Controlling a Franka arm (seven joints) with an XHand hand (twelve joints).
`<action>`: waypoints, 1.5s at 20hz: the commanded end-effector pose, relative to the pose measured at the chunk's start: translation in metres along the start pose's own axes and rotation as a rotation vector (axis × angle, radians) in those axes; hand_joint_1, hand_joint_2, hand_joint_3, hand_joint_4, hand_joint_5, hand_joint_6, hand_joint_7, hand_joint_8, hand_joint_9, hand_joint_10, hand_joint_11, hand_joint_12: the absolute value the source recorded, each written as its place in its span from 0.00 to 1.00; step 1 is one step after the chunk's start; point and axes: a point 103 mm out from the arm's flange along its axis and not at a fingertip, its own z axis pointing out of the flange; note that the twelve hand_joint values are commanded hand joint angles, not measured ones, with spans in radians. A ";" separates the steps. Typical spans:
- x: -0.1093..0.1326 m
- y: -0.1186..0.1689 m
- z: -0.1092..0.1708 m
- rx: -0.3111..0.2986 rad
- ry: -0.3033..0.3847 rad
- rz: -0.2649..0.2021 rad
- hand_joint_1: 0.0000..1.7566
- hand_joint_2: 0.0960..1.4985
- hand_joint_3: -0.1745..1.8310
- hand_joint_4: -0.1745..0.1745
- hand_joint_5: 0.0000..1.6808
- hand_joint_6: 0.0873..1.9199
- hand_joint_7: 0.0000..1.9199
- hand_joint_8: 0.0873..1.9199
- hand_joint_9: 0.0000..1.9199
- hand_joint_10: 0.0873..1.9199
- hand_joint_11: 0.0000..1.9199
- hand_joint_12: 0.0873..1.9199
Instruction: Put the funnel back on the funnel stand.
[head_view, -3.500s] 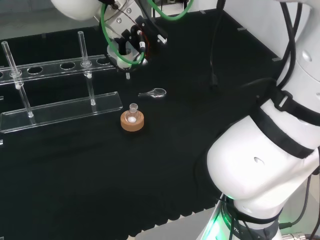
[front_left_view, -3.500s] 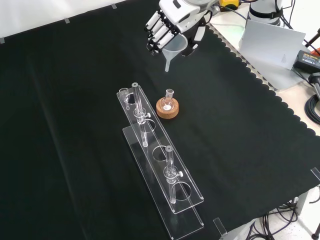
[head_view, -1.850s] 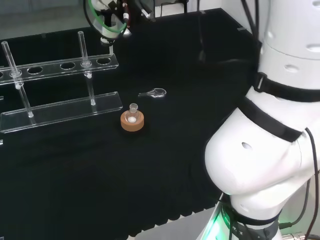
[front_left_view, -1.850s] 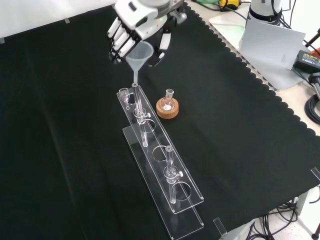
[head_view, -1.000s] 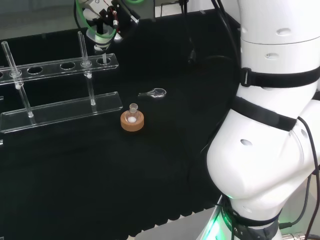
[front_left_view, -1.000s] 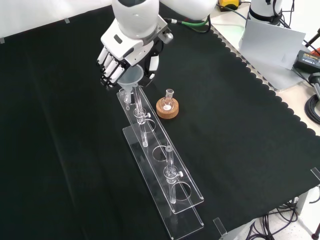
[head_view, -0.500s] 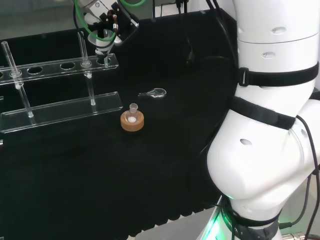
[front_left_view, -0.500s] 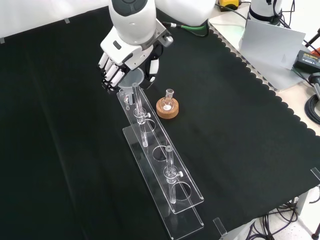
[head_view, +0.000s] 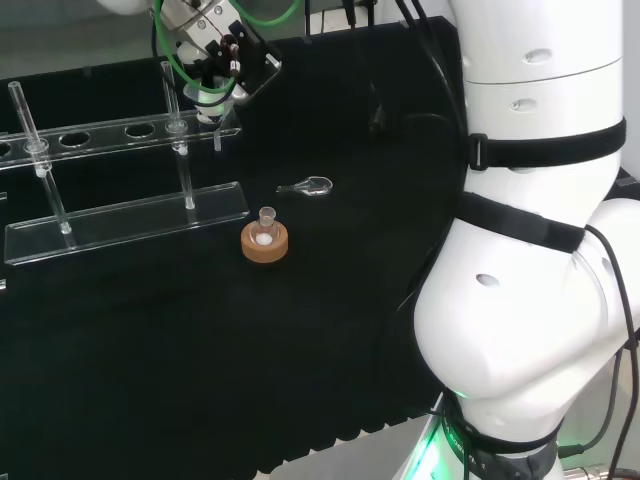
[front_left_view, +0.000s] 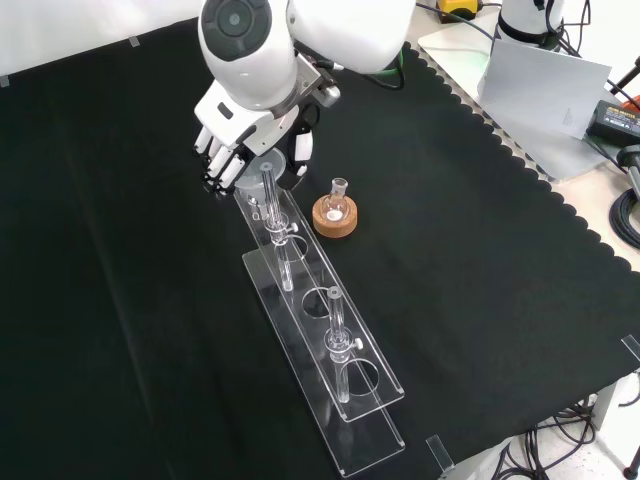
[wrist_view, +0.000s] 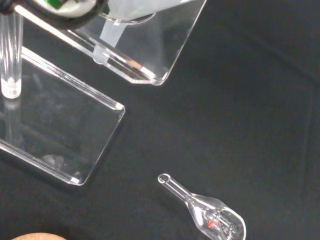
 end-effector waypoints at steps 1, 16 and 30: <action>-0.005 -0.007 -0.001 0.020 0.047 0.006 0.45 0.44 0.40 0.39 0.25 0.21 0.18 0.33 0.39 0.20 0.27 0.65; -0.018 -0.078 -0.028 0.007 0.086 0.075 0.35 0.41 0.31 0.36 0.13 0.00 0.00 0.27 0.13 0.36 0.12 0.75; -0.046 -0.175 -0.037 -0.065 0.166 0.176 0.34 0.42 0.30 0.35 0.13 0.00 0.00 0.29 0.12 0.37 0.11 0.76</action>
